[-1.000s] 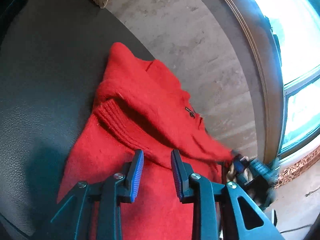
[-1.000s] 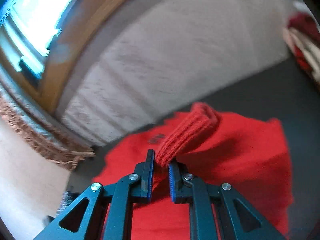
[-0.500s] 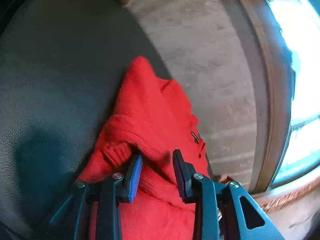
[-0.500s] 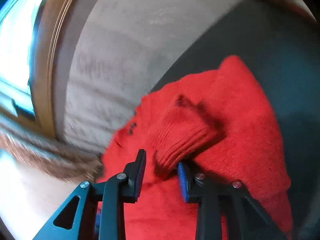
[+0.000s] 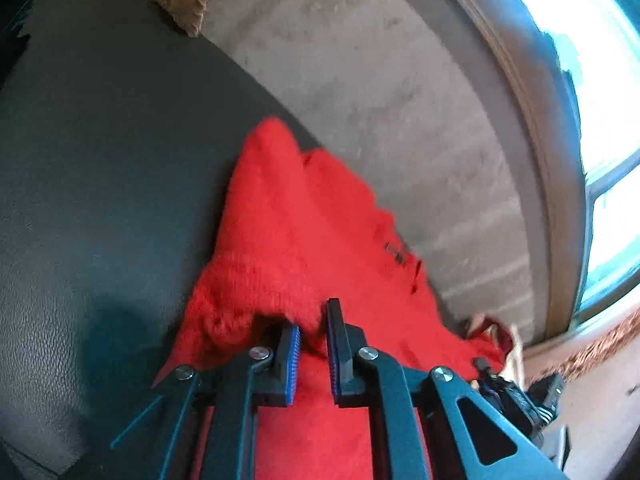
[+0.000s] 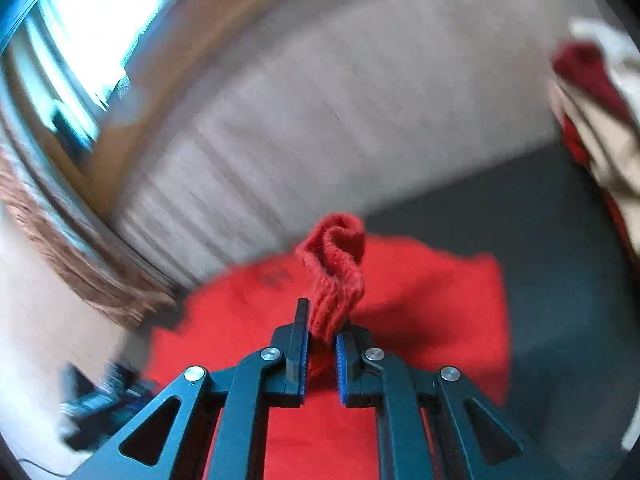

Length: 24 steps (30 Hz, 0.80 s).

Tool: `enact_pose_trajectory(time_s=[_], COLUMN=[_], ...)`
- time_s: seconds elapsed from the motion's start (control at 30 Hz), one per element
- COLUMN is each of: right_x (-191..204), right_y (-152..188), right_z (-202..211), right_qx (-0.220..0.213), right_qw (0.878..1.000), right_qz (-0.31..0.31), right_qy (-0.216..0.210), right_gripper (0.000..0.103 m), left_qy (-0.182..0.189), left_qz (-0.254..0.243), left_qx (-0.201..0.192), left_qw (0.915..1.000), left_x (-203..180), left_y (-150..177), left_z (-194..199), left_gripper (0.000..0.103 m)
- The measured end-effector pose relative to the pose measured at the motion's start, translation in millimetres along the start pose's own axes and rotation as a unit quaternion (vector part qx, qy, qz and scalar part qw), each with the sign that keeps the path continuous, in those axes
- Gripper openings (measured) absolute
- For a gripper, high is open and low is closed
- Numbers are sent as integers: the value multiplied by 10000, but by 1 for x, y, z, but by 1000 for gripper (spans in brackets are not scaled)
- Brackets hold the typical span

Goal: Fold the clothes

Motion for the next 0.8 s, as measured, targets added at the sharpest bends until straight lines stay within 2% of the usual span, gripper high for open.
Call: enact_pose_trajectory(time_s=[0.07, 0.13, 0.17, 0.23, 0.27, 0.3, 0.33, 0.4, 0.5, 0.6, 0.67, 0.73, 0.77, 0.8], right_x=[-27, -35, -38, -42, -42, -42, -38, -29, 11, 51, 49, 46, 45, 43], right_y=[11, 11, 11, 8, 5, 2, 0, -5, -6, 2, 9, 15, 18, 21], right_z=[-11, -8, -6, 0, 5, 9, 16, 30, 20, -4, -22, -40, -49, -58], right_qx=[249, 206, 179, 72, -13, -98, -213, -449, -199, 253, 456, 651, 748, 844], right_qw=[9986, 9981, 9979, 9973, 9969, 9963, 9961, 9947, 9963, 9892, 9830, 9749, 9700, 9647], right_qz=[-411, -464, -482, -514, -529, -543, -425, -169, 611, 1434, 1718, 1987, 2120, 2252], right_qy=[218, 343, 404, 528, 591, 654, 739, 913, 573, 174, 459, 767, 920, 1072], right_gripper=[11, 11, 16, 45, 52, 54, 54, 54, 54, 53, 53, 53, 52, 52], left_qy=[-146, -195, -206, -159, -135, -135, -104, -101, -220, -277, -662, -1081, -1175, -1137], left_qz=[-72, -165, -195, -265, -326, -404, -479, -658, -887, -1018, -1136, -1090, -1086, -1245], left_qx=[188, 276, 275, 182, 102, 17, -87, -287, -470, -445, -307, 153, 233, 49], left_qw=[9997, 9993, 9992, 9994, 9993, 9991, 9988, 9974, 9947, 9934, 9908, 9880, 9868, 9857], left_x=[3, 2, 1, -4, -8, -10, -16, -29, -50, -62, -59, -42, -33, -30], left_y=[7, 10, 11, 8, 6, 4, 2, -6, -20, -33, -35, -28, -23, -17], left_z=[-3, 0, 4, 13, 18, 24, 29, 34, 30, 15, -2, -29, -34, -31], left_gripper=[9, 9, 9, 9, 9, 9, 10, 17, 17, 21, 21, 21, 13, 9])
Point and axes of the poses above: each gripper's, at about its wrist camera, not at the fingertips, and z roughly against the way its jaws point, x to its left, y to its underside, the point moved 2 cm from there along -z, roughly the way its jaws point, and after that the axes turned 2 degrees about -z, right-handed, at the moved point
